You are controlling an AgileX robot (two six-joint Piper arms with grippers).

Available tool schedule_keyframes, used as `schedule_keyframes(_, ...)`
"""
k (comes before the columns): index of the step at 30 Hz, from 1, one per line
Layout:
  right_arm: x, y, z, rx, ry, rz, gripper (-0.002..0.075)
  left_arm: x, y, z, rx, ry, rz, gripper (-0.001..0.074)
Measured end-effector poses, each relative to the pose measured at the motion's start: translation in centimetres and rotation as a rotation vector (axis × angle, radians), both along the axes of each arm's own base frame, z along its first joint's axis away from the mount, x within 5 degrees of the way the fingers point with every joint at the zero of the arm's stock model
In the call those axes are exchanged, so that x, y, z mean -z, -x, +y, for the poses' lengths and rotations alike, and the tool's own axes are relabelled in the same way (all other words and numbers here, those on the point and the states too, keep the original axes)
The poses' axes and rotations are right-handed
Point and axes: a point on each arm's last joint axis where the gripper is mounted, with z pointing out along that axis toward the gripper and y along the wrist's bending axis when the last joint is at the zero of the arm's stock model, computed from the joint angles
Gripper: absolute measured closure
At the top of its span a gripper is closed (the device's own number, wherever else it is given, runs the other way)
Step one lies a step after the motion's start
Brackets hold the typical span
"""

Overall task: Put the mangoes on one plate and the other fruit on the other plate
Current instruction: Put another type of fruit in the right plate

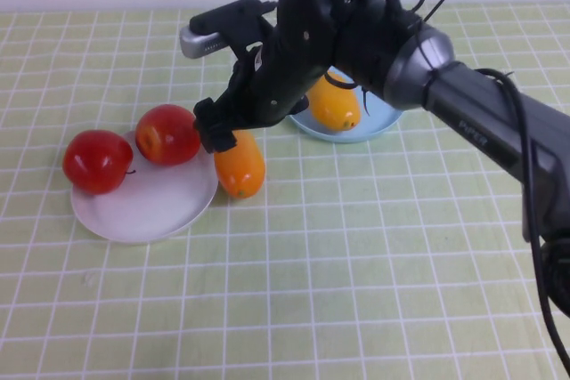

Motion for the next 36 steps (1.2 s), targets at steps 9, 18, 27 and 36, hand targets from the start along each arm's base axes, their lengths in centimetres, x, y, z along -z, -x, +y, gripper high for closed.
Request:
schedule_keyframes(9,4.2,-1.0,0.9,0.042,0.019,0.064,0.0053,0.0,0.0,0.0,0.0,0.0,0.0,0.0731)
schedule_keyframes(18,6.4,-1.7,1.5,0.05,0.008,0.056,0.0053,0.0,0.0,0.0,0.0,0.0,0.0,0.0731)
schedule_keyframes(27,7.1,-1.9,1.7,0.052,0.006,0.052,0.0176,0.0,0.0,0.0,0.0,0.0,0.0,0.0731)
schedule_keyframes(36,4.5,-2.3,1.3,0.05,0.013,0.025,0.0176,0.0,0.0,0.0,0.0,0.0,0.0,0.0731)
